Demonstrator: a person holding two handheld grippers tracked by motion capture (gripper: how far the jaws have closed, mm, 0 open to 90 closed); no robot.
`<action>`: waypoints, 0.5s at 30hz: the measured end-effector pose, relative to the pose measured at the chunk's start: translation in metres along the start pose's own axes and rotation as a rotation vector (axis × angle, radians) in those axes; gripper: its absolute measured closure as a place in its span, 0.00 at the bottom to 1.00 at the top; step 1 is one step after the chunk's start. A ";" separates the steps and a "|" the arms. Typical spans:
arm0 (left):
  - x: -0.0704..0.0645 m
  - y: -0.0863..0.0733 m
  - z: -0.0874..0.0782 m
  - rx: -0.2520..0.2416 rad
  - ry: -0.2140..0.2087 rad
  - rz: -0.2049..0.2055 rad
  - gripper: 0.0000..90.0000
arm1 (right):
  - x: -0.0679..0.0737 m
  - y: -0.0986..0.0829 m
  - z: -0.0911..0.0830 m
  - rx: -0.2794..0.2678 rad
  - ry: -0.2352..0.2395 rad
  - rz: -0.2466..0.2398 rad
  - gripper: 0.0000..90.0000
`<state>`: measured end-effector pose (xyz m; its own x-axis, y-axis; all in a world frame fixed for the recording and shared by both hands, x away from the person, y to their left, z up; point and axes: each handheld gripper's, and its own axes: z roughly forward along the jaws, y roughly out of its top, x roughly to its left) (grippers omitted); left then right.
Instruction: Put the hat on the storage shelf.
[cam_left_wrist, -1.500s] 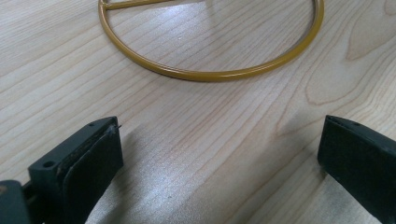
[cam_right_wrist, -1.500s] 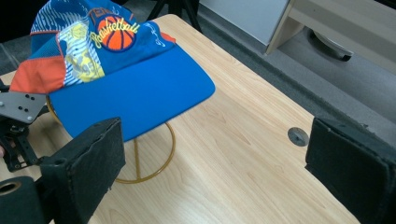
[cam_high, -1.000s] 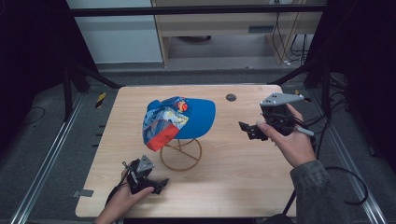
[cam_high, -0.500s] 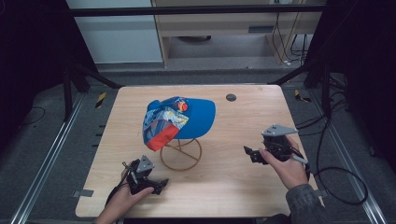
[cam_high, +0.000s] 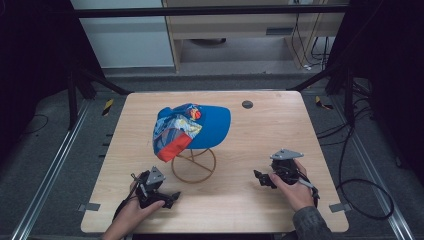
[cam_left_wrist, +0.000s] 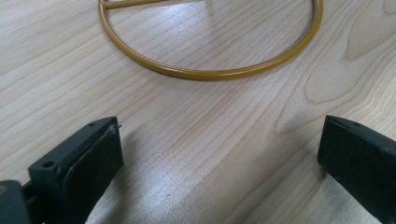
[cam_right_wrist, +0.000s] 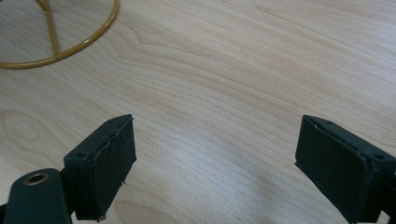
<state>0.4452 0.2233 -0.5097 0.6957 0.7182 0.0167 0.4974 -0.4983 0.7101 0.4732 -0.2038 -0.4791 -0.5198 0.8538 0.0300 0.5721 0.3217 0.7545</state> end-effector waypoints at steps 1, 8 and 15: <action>0.000 0.000 0.000 0.000 0.000 0.000 0.00 | 0.001 -0.001 0.004 0.001 -0.003 0.013 0.14; 0.000 0.000 0.000 0.000 0.000 0.000 0.00 | 0.003 -0.003 0.018 0.022 -0.007 0.035 0.14; 0.000 0.000 0.000 0.000 0.000 0.000 0.00 | 0.003 -0.011 0.025 0.045 -0.014 0.055 0.13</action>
<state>0.4452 0.2233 -0.5097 0.6956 0.7183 0.0169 0.4973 -0.4983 0.7102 0.4815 -0.1944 -0.5038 -0.4779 0.8762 0.0614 0.6280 0.2919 0.7214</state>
